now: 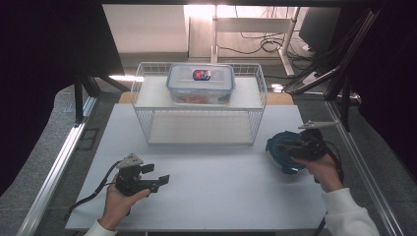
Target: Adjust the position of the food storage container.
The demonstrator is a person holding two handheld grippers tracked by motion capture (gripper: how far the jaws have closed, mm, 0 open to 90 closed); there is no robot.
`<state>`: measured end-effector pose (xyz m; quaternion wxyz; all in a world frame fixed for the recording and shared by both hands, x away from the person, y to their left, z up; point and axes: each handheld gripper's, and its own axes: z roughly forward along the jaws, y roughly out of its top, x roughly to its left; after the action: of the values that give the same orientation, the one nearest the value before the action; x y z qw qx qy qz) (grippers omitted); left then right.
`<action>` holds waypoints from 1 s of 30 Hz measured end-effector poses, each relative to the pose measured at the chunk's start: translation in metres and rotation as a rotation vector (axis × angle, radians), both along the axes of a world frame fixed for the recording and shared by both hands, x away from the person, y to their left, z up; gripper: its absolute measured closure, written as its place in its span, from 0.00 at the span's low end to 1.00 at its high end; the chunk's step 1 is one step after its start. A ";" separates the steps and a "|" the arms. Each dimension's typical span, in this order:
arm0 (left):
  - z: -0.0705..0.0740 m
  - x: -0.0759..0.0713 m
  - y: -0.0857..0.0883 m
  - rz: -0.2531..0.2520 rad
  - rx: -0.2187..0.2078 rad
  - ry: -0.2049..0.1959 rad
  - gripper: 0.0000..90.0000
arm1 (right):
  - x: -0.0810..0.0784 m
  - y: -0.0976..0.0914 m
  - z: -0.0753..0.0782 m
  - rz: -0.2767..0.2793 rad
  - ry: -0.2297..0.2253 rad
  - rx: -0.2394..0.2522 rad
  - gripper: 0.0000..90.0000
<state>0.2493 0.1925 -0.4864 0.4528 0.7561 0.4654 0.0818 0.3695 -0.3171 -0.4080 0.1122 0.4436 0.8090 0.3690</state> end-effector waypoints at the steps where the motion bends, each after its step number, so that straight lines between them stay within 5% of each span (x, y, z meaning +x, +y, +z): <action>1: -0.001 0.000 -0.001 -0.003 0.007 0.008 0.24 | 0.006 -0.005 0.001 -0.011 0.006 -0.010 0.74; 11: -0.005 0.003 -0.001 -0.004 0.016 0.025 0.24 | 0.048 -0.043 -0.007 -0.111 0.028 -0.139 0.98; 16: -0.006 0.004 -0.003 -0.023 -0.010 0.048 0.24 | 0.064 -0.054 -0.011 -0.143 0.031 -0.170 0.99; 24: -0.008 0.005 -0.004 -0.019 0.009 0.047 0.24 | 0.084 -0.066 -0.025 -0.162 0.039 -0.254 0.99; 30: -0.008 0.005 -0.004 -0.020 0.012 0.048 0.24 | 0.090 -0.061 -0.037 -0.128 0.061 -0.321 0.99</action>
<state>0.2546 0.1889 -0.4948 0.4378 0.7651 0.4680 0.0620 0.4597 -0.3779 -0.4455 0.1806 0.4816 0.8306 0.2135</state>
